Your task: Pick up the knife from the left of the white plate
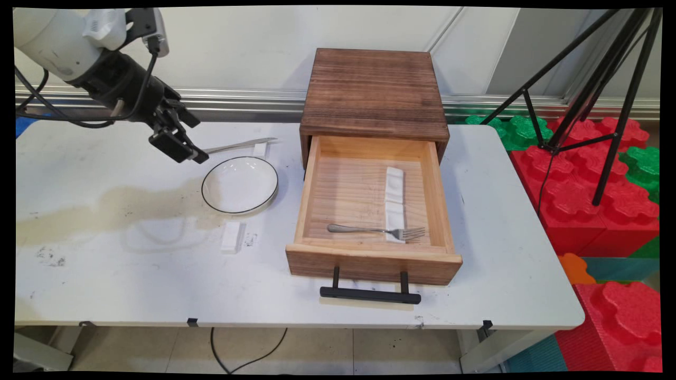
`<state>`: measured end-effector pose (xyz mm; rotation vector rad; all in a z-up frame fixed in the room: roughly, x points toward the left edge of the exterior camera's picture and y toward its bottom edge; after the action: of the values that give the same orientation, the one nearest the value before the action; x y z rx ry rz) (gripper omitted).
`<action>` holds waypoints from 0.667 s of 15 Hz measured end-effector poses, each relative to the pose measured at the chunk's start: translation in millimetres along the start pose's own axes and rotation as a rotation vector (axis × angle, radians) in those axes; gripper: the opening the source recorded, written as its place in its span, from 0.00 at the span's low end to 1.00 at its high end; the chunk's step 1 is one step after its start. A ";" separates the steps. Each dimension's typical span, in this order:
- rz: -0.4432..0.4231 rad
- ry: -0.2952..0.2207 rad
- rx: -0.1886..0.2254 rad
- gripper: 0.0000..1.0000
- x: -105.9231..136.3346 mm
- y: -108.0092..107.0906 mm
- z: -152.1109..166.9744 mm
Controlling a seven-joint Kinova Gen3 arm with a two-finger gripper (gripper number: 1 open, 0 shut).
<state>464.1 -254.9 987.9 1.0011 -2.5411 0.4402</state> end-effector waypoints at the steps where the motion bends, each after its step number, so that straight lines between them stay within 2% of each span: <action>1: 0.001 -0.004 0.003 1.00 -0.7 -1.7 -1.0; 7: -0.001 -0.029 0.029 1.00 3.4 -16.6 -2.2; 10: 0.009 -0.052 0.055 1.00 11.8 -32.9 2.4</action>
<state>478.7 -285.7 996.0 1.0339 -2.5932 0.4952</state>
